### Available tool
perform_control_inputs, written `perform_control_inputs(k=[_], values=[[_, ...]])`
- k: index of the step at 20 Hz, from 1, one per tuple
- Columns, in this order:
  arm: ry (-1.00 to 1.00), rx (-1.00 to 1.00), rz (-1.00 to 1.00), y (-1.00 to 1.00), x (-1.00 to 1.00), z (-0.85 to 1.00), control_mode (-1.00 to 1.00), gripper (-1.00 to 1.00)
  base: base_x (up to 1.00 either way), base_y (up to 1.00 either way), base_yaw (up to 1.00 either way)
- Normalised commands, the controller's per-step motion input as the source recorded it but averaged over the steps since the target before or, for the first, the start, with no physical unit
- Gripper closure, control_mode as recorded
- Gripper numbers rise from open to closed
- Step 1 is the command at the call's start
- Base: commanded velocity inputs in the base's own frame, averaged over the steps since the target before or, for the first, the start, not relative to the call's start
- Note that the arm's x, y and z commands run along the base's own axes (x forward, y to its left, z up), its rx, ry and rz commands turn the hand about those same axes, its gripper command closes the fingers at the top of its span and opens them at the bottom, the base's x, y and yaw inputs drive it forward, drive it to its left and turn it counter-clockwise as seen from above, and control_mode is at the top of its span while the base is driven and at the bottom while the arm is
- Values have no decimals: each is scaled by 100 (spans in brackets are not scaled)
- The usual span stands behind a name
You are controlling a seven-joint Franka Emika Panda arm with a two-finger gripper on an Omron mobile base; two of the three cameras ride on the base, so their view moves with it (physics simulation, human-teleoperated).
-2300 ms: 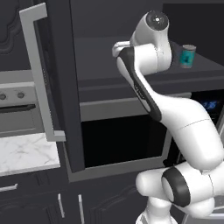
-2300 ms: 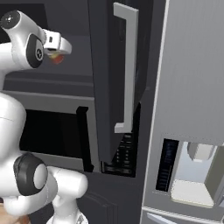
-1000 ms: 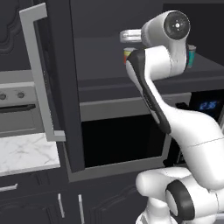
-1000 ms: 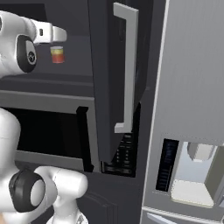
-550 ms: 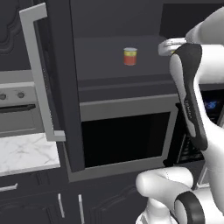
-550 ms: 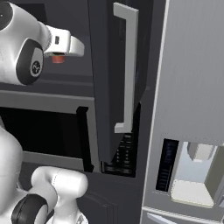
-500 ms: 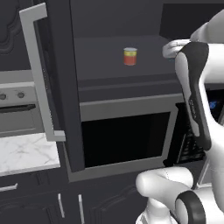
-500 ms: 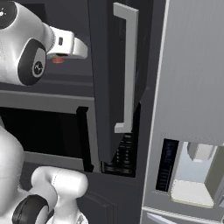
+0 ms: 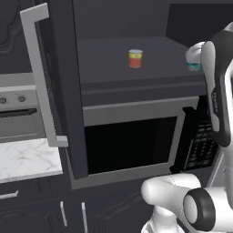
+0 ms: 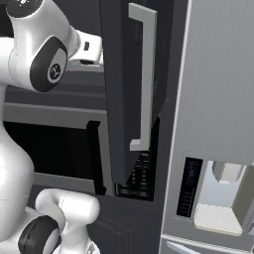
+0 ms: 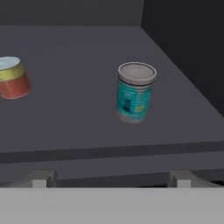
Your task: Restock the canned food cabinet by taking the new fresh canned food from the counter and placing it in the cabinet. Then, take the old canned food from the cabinet and place it on the counter.
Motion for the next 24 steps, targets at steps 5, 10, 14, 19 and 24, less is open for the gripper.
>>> perform_control_inputs(k=[5,10,14,19,24], values=[[7,0,-8,-24,30,-45,-100,-100,0,0,0],[0,0,-3,-25,44,-14,-100,-100,0,0,0],[0,0,0,-11,48,-1,-100,-100,0,0,0],[0,0,0,0,48,0,-100,-100,0,0,0],[0,0,0,0,40,0,-100,-100,0,0,0]])
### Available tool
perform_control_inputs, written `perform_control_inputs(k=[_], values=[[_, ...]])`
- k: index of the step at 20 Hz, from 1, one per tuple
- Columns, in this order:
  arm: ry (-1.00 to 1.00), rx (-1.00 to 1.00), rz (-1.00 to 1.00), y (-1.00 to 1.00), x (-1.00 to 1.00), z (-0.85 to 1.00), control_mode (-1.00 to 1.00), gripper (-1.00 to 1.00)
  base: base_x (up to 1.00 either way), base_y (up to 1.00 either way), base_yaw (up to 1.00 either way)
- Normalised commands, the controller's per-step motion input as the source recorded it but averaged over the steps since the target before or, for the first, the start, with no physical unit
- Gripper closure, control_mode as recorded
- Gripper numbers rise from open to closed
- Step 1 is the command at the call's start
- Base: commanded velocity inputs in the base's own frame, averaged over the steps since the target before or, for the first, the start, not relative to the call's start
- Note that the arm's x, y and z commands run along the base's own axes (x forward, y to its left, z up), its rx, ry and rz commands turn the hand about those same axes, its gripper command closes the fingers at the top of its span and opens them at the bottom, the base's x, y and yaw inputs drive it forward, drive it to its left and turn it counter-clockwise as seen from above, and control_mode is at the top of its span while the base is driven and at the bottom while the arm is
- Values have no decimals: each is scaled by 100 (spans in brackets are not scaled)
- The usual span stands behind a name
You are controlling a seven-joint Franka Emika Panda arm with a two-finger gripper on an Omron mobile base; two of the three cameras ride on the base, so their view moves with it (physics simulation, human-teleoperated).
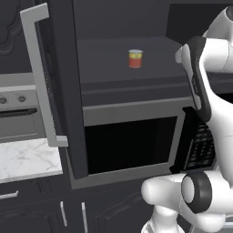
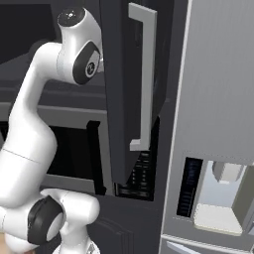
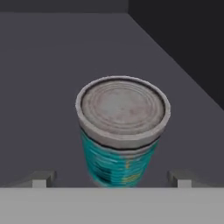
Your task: Restock the canned food cabinet by taking the new fresh canned food from the counter and placing it in the cabinet. Then, take the old canned food from the cabinet and place it on the counter.
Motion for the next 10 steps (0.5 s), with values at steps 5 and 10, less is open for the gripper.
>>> perform_control_inputs(k=[5,10], values=[[0,0,0,0,35,0,-100,-100,0,0,0],[0,0,0,0,29,0,-100,-100,0,0,0]])
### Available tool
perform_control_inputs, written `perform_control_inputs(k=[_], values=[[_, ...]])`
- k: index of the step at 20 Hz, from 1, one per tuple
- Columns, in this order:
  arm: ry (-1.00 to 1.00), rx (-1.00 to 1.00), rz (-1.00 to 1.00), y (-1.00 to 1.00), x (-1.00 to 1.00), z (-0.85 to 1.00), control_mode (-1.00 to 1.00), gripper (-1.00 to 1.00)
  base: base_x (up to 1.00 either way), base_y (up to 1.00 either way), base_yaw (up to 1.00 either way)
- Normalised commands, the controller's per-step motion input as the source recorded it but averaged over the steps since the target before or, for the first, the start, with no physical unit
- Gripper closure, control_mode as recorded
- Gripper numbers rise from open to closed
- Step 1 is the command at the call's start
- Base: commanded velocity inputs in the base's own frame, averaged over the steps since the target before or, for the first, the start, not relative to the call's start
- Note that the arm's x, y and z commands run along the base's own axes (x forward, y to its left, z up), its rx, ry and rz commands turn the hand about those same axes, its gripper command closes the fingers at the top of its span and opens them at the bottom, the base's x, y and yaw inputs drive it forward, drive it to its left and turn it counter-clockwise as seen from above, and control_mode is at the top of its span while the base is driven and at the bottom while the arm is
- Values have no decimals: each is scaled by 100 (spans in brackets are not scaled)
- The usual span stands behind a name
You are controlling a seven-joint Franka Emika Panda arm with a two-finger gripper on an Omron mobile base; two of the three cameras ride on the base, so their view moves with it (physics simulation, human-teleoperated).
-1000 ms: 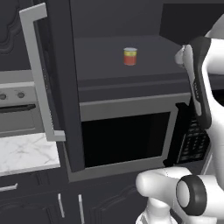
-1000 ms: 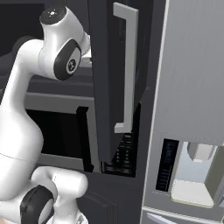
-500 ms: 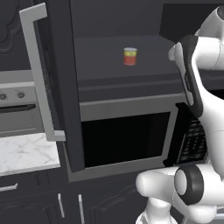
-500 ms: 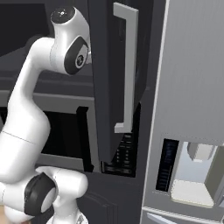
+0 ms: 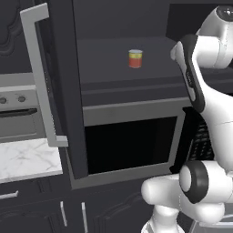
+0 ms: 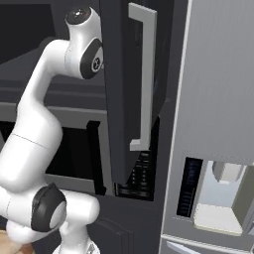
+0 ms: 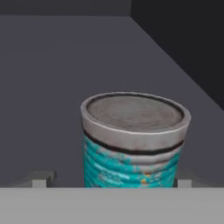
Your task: Restock the canned food cabinet by taking the new fresh canned food from the counter and placing it in the cabinet. Then, take the old canned food from the cabinet and place it on the counter.
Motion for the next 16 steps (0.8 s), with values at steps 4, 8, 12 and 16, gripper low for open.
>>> perform_control_inputs(k=[4,8,12,16], values=[[0,0,0,-8,10,-1,-100,100,0,0,0],[0,0,0,-9,0,-1,-100,100,0,0,0],[0,0,0,-1,0,0,-100,100,0,0,0],[-2,0,0,0,-20,0,-100,100,0,0,0]])
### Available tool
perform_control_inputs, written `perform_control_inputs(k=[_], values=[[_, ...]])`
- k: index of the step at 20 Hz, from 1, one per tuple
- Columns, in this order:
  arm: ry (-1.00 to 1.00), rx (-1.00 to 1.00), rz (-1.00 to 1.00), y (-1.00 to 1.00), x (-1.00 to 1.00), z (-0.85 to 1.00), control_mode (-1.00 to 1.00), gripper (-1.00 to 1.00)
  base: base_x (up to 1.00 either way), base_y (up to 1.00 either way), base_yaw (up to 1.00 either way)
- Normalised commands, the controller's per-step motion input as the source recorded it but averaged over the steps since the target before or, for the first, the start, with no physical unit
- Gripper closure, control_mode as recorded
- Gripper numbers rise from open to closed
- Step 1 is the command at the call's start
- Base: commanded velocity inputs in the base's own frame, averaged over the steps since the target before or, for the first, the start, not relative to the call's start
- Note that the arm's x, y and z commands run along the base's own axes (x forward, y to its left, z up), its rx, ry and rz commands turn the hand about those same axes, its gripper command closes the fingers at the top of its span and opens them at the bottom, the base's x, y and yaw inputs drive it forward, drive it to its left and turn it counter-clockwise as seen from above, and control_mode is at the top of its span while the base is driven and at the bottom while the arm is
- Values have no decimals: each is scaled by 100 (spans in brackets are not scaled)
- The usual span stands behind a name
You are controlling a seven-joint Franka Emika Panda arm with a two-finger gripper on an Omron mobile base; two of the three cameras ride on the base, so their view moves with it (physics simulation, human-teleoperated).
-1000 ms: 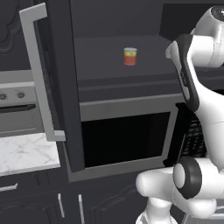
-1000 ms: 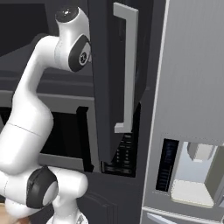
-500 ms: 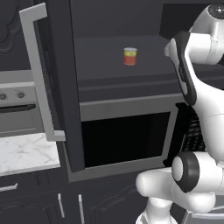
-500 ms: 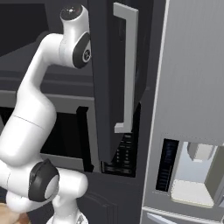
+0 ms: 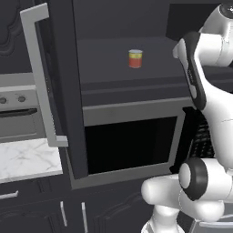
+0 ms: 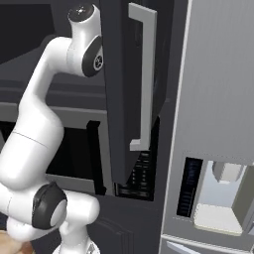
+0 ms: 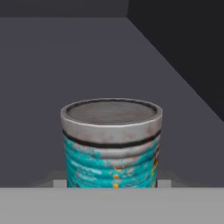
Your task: Restock the canned food cabinet by taking the new fresh canned food from the counter and placing it in the cabinet. Then, take the old canned food from the cabinet and place it on the counter.
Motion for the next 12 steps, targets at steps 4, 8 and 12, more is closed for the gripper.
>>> perform_control_inputs(k=[4,8,12], values=[[-10,0,0,1,-63,10,-100,100,0,0,0],[-14,0,0,9,-79,31,-100,100,0,0,0],[-20,0,0,26,-97,49,-100,100,0,0,0]])
